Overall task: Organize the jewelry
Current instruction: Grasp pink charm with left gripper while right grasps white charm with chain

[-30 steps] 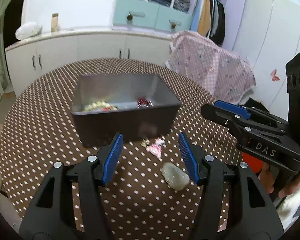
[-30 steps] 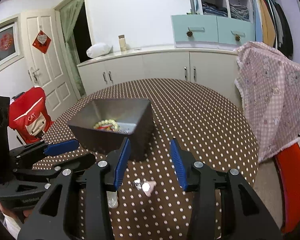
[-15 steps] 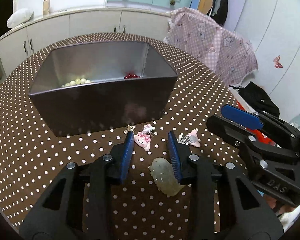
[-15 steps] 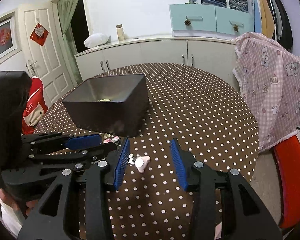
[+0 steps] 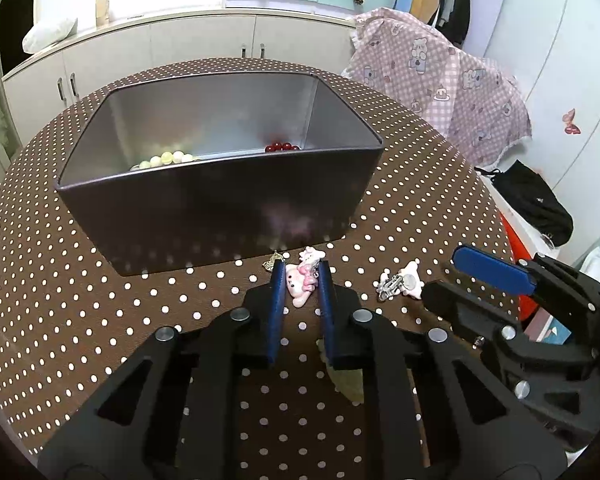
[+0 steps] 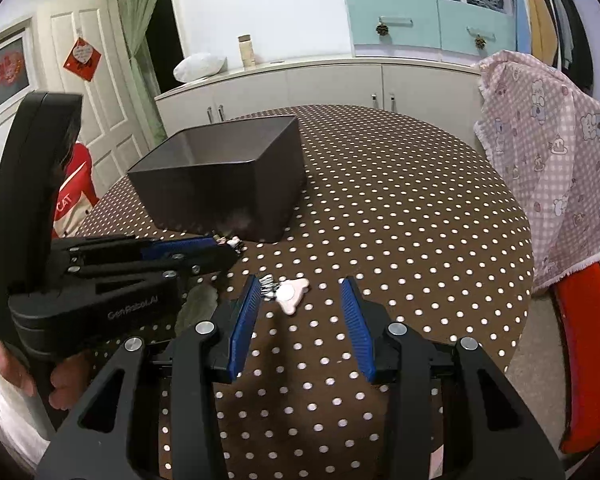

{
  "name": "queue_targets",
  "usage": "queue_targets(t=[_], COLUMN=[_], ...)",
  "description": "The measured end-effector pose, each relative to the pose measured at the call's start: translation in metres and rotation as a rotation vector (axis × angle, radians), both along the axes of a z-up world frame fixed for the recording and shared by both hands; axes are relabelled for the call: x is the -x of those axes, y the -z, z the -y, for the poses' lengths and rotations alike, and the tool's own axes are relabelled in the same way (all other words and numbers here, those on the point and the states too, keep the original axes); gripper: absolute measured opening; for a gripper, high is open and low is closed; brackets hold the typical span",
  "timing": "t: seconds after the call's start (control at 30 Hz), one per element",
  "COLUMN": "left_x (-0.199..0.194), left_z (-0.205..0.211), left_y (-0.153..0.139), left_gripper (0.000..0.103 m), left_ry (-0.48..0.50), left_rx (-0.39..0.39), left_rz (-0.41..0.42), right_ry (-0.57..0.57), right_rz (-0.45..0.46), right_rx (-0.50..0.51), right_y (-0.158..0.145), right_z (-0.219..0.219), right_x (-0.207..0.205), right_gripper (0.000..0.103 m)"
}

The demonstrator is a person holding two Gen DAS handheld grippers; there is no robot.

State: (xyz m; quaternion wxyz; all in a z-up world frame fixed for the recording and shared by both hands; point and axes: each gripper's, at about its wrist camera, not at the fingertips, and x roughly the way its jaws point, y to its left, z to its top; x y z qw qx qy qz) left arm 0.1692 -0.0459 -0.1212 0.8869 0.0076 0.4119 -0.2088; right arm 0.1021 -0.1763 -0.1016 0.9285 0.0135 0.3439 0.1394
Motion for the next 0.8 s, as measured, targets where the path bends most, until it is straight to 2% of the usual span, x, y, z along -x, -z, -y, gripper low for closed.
queue_targets(t=[0.23,0.3,0.37,0.4,0.43,0.8], left_x=[0.016,0.019,0.022,0.023,0.024,0.026], left_z=[-0.019,-0.023,-0.028,-0.029,-0.032,-0.039], left_y=[-0.003,-0.004,-0.005,-0.006,-0.007,-0.014], left_gripper=[0.016,0.016,0.016,0.016,0.016,0.016], left_ry=[-0.004,-0.008,-0.014,-0.016,-0.018,-0.032], left_rx=[0.012,0.018,0.021,0.024,0.028,0.051], left_rz=[0.003,0.005,0.011,0.013,0.015,0.033], right_ry=[-0.030,-0.028,-0.031,-0.037,-0.041,-0.022], right_rz=[-0.024,-0.007,0.008,0.008,0.006,-0.002], right_rx=[0.045,0.083,0.120,0.116,0.111,0.099], right_y=[0.012,0.014,0.016,0.016,0.016,0.010], right_z=[-0.016,-0.021,-0.027,-0.027,-0.027,-0.024], right_x=[-0.007,-0.008,-0.007,-0.008,-0.009,-0.012], right_gripper=[0.039,0.038,0.032,0.023,0.021,0.020])
